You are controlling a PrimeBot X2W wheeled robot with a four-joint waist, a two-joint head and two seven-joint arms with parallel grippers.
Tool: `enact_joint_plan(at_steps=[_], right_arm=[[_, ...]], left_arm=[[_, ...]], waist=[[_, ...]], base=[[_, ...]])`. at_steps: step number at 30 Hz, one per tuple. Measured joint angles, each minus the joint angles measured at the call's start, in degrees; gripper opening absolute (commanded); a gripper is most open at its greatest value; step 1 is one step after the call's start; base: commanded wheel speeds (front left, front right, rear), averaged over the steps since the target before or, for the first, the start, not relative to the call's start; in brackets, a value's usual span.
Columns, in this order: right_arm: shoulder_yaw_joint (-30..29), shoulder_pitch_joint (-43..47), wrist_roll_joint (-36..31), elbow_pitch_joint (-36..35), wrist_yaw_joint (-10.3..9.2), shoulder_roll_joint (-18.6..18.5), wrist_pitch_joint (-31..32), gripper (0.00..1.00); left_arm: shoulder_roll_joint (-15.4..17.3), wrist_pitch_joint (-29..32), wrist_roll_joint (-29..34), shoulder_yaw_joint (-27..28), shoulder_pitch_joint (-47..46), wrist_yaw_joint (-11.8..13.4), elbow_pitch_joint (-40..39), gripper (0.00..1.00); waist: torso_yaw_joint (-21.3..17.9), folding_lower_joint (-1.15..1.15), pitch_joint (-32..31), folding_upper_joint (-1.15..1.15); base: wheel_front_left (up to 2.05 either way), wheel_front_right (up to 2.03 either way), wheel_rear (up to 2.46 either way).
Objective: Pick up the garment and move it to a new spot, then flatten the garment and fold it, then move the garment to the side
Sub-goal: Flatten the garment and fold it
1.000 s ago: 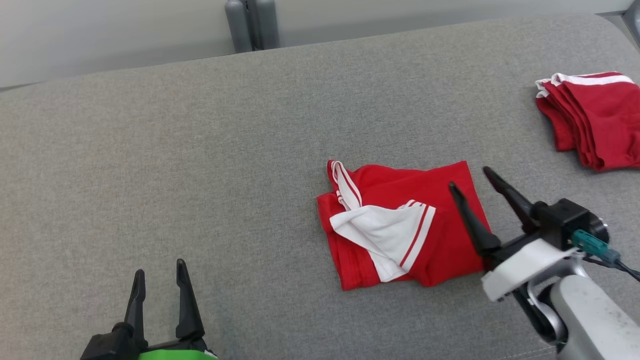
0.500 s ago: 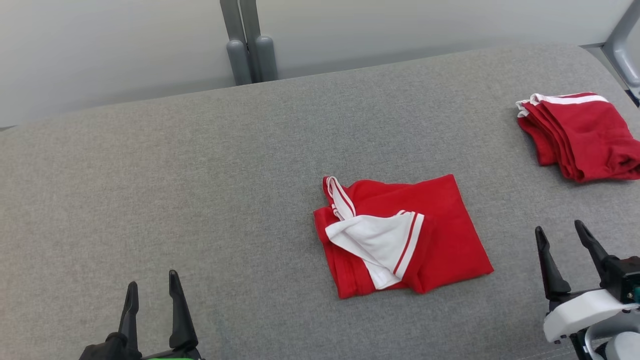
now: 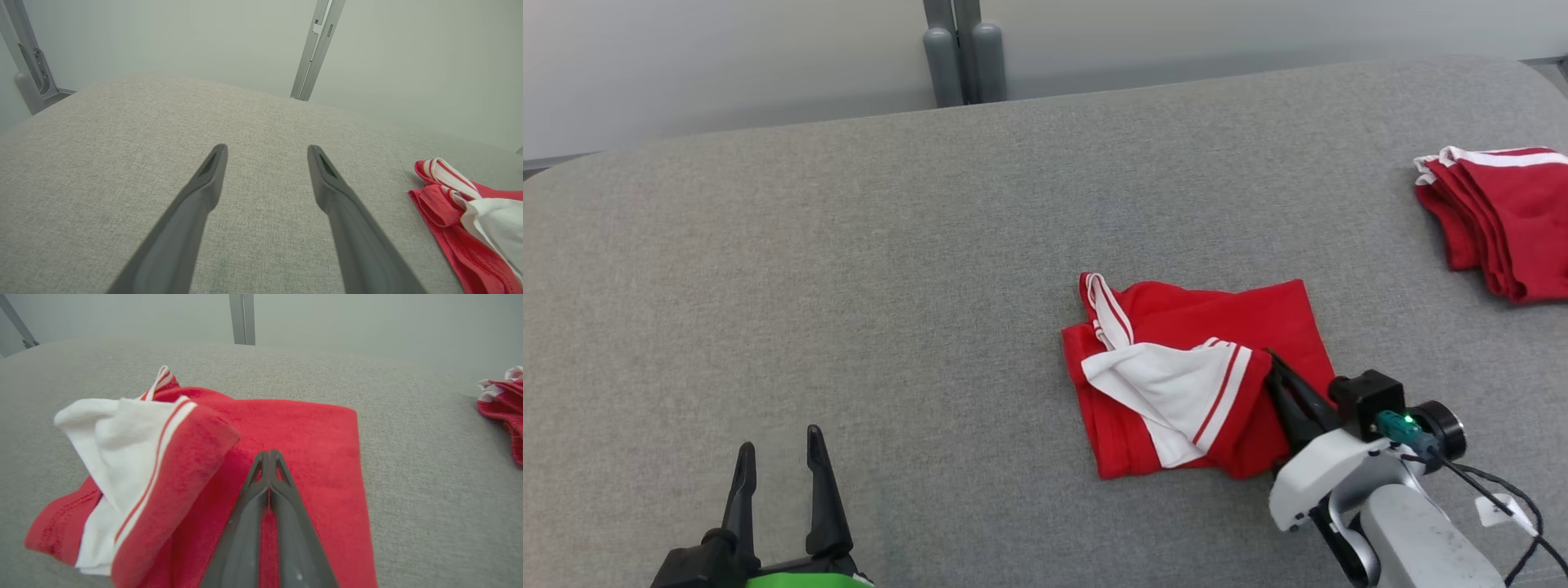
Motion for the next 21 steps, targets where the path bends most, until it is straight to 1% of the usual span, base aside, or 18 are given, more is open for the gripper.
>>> enact_joint_plan(at_steps=[4, 8, 14, 16, 19, 21], right_arm=[[5.5, -2.5, 0.5, 1.0, 0.0, 1.5, 0.0, 0.0], [11.3, -3.2, 1.6, 0.8, 0.0, 2.3, 0.0, 0.0], [20.4, -3.3, 3.9, 0.6, 0.0, 3.0, 0.0, 0.0], [22.6, -3.3, 4.8, 0.9, 0.0, 2.9, 0.0, 0.0], [23.9, -3.7, 6.1, 0.1, 0.0, 2.3, 0.0, 0.0], [22.3, -4.0, 6.2, -2.3, 0.0, 1.4, 0.0, 0.0]], left_arm=[[0.0, 0.0, 0.0, 0.1, -0.6, -0.2, 0.3, 1.0], [0.0, 0.0, -0.1, -0.4, -0.8, -0.2, 0.6, 1.0], [0.0, 0.0, -0.6, -1.0, -1.0, 0.3, 0.6, 1.0], [0.0, 0.0, -0.6, -0.9, -1.0, 0.3, 0.6, 1.0], [0.0, 0.0, -0.7, -0.3, -0.9, 0.6, 0.3, 1.0], [0.0, 0.0, -0.7, 0.6, -0.9, 0.7, -0.3, 1.0]], waist=[[1.6, 0.0, 0.8, 0.0], [3.3, 0.0, 1.3, 0.0], [5.5, 0.0, 1.4, 0.0], [5.9, 0.0, 1.3, 0.0], [5.5, 0.0, 1.0, 0.0], [4.9, 0.0, 0.7, 0.0]], base=[[0.0, 0.0, 0.0], [0.0, 0.0, 0.0], [0.0, 0.0, 0.0], [0.0, 0.0, 0.0], [0.0, 0.0, 0.0], [0.0, 0.0, 0.0]])
